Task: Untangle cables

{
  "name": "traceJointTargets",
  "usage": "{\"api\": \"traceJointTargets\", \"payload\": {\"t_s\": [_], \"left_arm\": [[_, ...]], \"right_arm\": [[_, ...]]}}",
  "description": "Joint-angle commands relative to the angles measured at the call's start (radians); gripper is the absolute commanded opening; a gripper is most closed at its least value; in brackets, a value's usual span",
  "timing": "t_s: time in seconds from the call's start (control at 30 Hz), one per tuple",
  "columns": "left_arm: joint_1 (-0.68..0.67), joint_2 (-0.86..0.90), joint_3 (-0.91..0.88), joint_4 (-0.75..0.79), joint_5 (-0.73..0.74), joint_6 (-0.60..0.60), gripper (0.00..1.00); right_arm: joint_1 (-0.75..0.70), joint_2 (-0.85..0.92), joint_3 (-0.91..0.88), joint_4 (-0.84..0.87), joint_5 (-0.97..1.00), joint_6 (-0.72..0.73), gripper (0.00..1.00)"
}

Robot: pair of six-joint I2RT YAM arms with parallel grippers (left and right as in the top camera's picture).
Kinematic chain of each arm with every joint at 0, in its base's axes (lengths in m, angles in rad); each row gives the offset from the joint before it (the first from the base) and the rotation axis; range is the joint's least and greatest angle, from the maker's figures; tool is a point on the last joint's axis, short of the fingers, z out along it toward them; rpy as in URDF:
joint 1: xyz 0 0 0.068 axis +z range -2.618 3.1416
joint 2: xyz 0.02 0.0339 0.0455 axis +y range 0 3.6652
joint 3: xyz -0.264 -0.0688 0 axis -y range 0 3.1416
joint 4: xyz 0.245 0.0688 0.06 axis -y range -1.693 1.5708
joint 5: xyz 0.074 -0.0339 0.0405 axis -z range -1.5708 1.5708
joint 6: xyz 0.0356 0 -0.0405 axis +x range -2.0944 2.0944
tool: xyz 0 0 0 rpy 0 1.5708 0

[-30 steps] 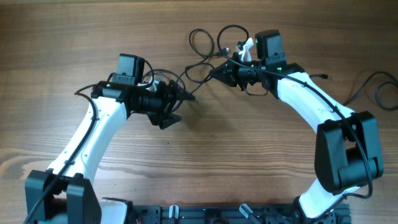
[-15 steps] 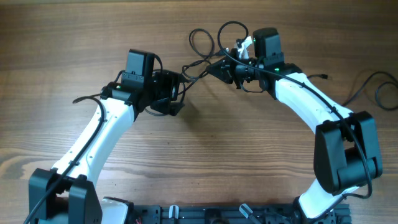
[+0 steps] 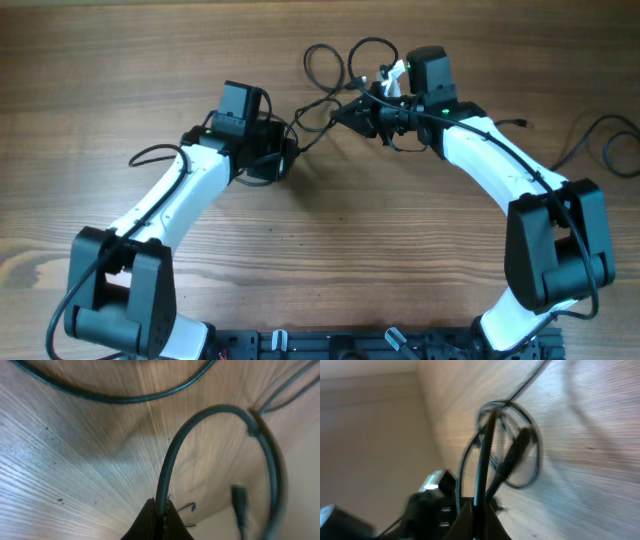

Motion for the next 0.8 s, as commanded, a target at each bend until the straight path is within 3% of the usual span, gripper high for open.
{"api": "traceJointTargets", "payload": {"t_s": [0.0, 0.1, 0.17, 0.3, 0.37, 0.43, 0.47, 0.5, 0.53, 0.57, 0.6, 0.7, 0.77], "left_arm": [[0.073, -0.035, 0.0, 0.07, 0.233, 0.225, 0.04], [0.167, -0.038, -0.001, 0.272, 0.626, 0.351, 0.04], [0.222, -0.038, -0.001, 0.41, 0.806, 0.352, 0.04], [0.327, -0.038, -0.001, 0.504, 0.937, 0.375, 0.04], [0.363, -0.038, -0.001, 0.482, 0.938, 0.509, 0.04], [0.362, -0.038, -0.001, 0.397, 0.929, 0.705, 0.15], [0.354, -0.038, -0.001, 0.311, 0.896, 0.82, 0.26], [0.347, -0.038, -0.001, 0.213, 0.813, 0.905, 0.3], [0.338, -0.038, -0.001, 0.107, 0.687, 0.939, 0.44], [0.33, -0.038, -0.001, 0.014, 0.548, 0.951, 0.66], [0.317, -0.038, -0.001, -0.08, 0.395, 0.958, 0.73], [0.317, -0.039, -0.001, -0.089, 0.406, 1.012, 0.94], [0.319, -0.039, -0.001, -0.085, 0.353, 1.034, 1.0]], "right_arm": [[0.005, -0.024, 0.014, -0.093, 0.188, -0.123, 0.04], [0.005, -0.024, -0.005, -0.119, 0.303, -0.158, 0.04], [0.005, -0.024, -0.029, -0.118, 0.376, -0.158, 0.04], [0.004, -0.024, -0.066, -0.13, 0.516, -0.162, 0.04], [0.003, -0.024, -0.075, -0.133, 0.533, -0.161, 0.04], [0.003, -0.024, -0.076, -0.137, 0.532, -0.162, 0.04], [0.003, -0.024, -0.076, -0.143, 0.528, -0.188, 0.04], [0.003, -0.024, -0.076, -0.148, 0.528, -0.222, 0.04], [0.003, -0.024, -0.076, -0.161, 0.528, -0.25, 0.05], [0.003, -0.024, -0.076, -0.177, 0.524, -0.261, 0.04], [0.002, -0.032, -0.073, -0.197, 0.525, -0.296, 0.04], [-0.021, -0.104, -0.005, -0.3, 0.526, -0.385, 0.04], [-0.079, -0.2, 0.148, -0.553, 0.636, -0.45, 0.04]]}}
